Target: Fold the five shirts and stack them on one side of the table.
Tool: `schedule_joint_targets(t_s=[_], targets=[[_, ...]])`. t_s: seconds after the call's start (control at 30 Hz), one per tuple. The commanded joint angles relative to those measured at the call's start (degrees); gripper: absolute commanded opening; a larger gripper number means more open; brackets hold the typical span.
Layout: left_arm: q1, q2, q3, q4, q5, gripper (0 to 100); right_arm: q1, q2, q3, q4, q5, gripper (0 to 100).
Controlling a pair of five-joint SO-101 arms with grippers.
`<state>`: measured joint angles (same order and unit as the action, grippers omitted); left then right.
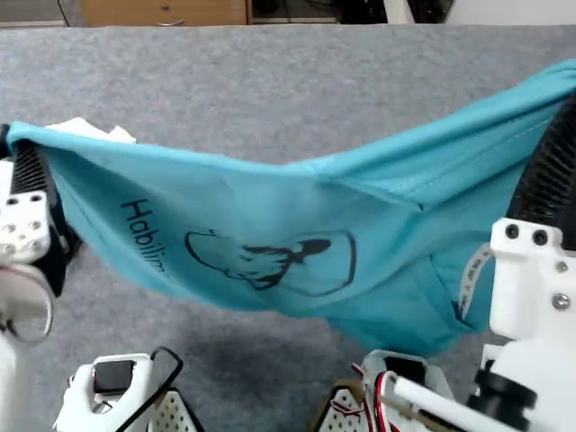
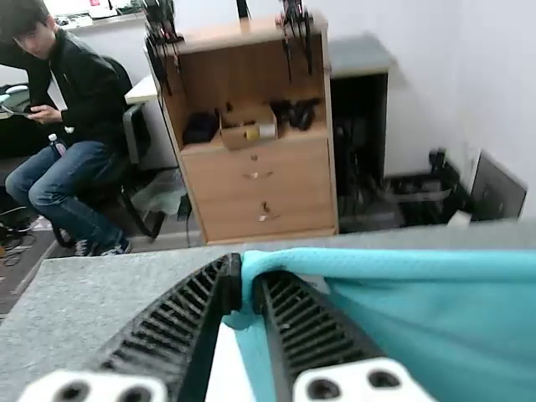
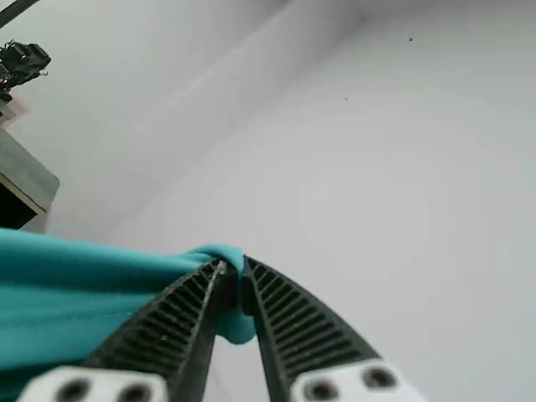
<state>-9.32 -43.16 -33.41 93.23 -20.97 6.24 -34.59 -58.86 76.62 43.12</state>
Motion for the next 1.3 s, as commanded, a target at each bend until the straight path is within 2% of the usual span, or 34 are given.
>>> schedule_joint_targets(t_s=[0.0,0.1,0.23,0.47,0.63,0.83,0.93,1.1,1.27], targets=[[-0.8,0.0,-0.9,0.5,-1.9,2,-0.3,0.8,0.1,-1.8,0.6,0.2],[-0.9,-0.1,-1.6,2.0,-2.2,2,-0.3,0.5,0.0,-1.8,0.8,0.2],[-0.4,-2.5,-0.4,7.3,-7.4,2,-0.3,-0.9,0.5,2.5,2.3,0.2],[-0.4,-7.6,5.3,7.4,-8.3,2,-0.3,-1.9,-1.2,7.5,2.5,0.2],[-0.4,-12.1,5.1,7.4,-11.7,2,-0.3,-5.2,-1.9,7.6,2.7,0.2],[-0.4,-17.6,6.1,7.5,-13.5,2,-0.3,-9.7,-1.4,7.6,6.7,0.2],[-0.4,-18.9,10.8,7.5,-13.7,2,-0.3,-9.5,0.1,8.1,6.8,0.2],[-0.4,-18.8,22.4,6.7,-13.7,2,-0.6,-8.3,11.8,7.6,6.6,0.2],[-0.4,-18.9,42.5,-4.7,-13.6,2,-0.7,-7.2,32.3,2.5,2.0,0.2]])
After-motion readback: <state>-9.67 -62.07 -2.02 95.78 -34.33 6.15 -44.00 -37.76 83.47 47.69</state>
